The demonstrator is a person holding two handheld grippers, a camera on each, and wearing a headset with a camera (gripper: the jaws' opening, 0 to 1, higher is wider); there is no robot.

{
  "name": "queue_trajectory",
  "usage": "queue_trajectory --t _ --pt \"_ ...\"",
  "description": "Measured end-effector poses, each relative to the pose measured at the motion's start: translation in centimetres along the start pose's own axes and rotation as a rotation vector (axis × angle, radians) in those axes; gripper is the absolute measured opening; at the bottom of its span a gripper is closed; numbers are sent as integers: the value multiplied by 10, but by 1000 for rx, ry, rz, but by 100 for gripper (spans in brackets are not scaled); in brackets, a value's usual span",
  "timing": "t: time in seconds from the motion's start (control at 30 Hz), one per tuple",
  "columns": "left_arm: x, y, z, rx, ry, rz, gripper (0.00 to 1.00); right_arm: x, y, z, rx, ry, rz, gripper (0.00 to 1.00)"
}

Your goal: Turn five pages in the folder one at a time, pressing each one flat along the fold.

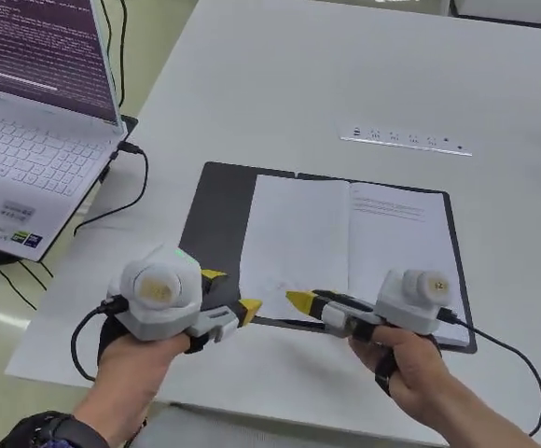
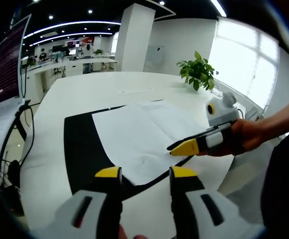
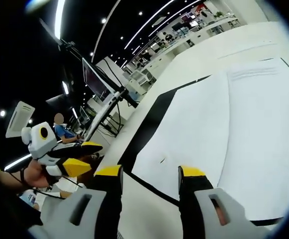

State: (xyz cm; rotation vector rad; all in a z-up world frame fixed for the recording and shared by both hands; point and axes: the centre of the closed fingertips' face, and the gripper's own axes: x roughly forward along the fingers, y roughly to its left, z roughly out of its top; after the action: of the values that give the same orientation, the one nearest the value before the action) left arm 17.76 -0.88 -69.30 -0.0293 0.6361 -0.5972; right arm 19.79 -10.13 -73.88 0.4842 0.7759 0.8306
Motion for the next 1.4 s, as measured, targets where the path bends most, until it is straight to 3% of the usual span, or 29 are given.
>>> queue_trajectory --t 0.13,0.27,0.47,0.57,0.7,0.97,1.27,1.3,1.37,1.4 --pt "6 3 -3 10 13 -4 32 -17 -9 6 -30 -9 -28 43" --pt "14 6 -10 33 46 -12 26 -30 -20 16 -9 -58 -61 42" --pt "26 13 -17 25 83 -7 13 -35 -29 17 19 -79 -87 40" --pt "31 15 -24 32 120 5 7 -37 -31 16 48 -89 -81 40" --pt "38 11 -28 24 137 -10 1 -39 -35 12 65 -88 -89 39" --pt "57 10 -36 14 176 -16 0 -41 -38 9 73 -81 -85 39" --pt "66 8 -43 -26 195 -23 0 -41 -41 8 65 -81 -89 39" --pt "66 8 -45 -13 204 -19 0 -41 -40 9 68 -89 -87 38" --pt "68 16 -63 14 268 3 0 -39 -40 10 74 -96 -80 38" --pt "67 26 -74 6 298 47 0 -39 -40 10 74 -97 -79 37"
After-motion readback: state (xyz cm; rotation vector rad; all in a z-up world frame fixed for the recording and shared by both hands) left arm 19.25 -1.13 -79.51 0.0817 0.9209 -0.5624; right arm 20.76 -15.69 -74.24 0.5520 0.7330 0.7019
